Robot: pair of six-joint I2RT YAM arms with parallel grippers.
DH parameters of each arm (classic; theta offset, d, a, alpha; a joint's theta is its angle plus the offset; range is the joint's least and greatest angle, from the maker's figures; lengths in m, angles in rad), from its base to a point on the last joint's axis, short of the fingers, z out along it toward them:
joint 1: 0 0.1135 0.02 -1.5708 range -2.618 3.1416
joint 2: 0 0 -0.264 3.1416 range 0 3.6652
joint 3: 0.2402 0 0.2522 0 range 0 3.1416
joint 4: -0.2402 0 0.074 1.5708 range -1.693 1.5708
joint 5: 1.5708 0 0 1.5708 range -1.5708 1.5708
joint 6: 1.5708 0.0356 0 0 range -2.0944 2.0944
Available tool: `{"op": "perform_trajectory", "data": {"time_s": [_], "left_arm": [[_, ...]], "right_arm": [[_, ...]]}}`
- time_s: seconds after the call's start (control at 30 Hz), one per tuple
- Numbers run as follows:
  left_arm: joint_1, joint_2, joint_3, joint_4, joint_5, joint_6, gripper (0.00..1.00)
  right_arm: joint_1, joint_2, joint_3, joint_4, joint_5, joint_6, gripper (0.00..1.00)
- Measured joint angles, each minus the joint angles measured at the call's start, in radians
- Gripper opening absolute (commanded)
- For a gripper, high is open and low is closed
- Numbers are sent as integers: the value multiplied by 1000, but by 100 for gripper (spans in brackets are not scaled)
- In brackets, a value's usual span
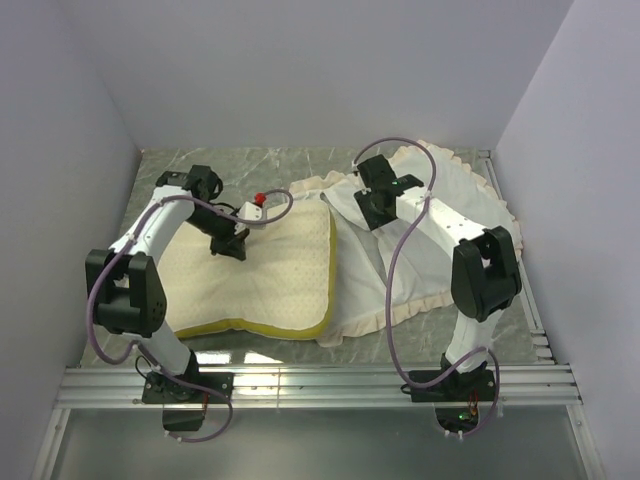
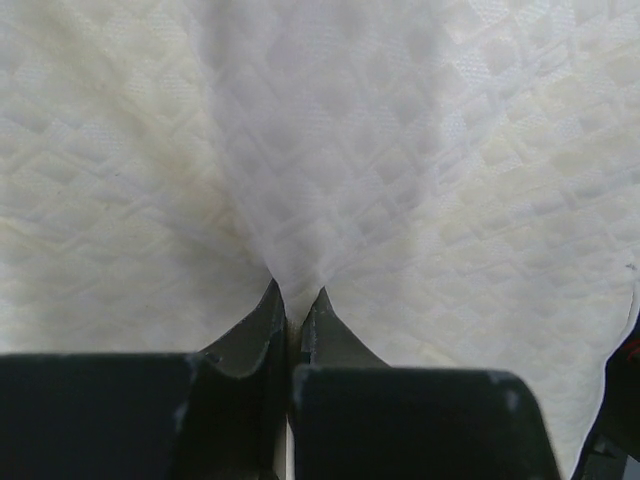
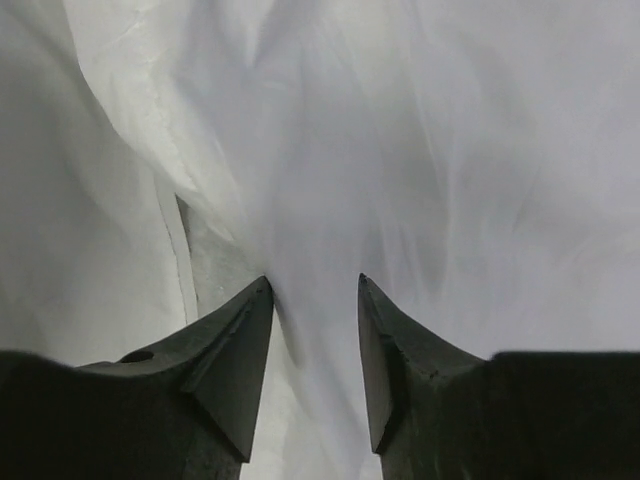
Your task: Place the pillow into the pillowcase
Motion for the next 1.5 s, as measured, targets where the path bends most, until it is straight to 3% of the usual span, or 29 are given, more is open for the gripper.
{"op": "perform_trajectory", "data": {"time_s": [0.07, 0.4, 0.6, 0.83, 1.03, 1.23, 1.4, 1.5], "left_arm": [[44, -4, -3, -17, 6, 11, 0], [276, -4, -11, -50, 54, 24, 0], [309, -5, -46, -56, 74, 24, 0], [332, -5, -55, -58, 93, 24, 0], [338, -5, -64, -57, 95, 35, 0], [338, -3, -64, -60, 93, 42, 0], [325, 9, -43, -63, 85, 42, 0], [302, 10, -40, -62, 70, 42, 0]], "right_arm": [[1, 0, 0, 2, 21, 10, 60], [116, 12, -5, 55, 151, 5, 62], [181, 119, -6, 132, 255, -26, 70], [191, 224, -28, 224, 385, -74, 71], [192, 218, -45, 274, 457, -117, 68], [174, 138, -52, 287, 467, -150, 62], [138, 109, -52, 292, 466, -168, 45], [122, 104, -52, 286, 462, -172, 28]]}}
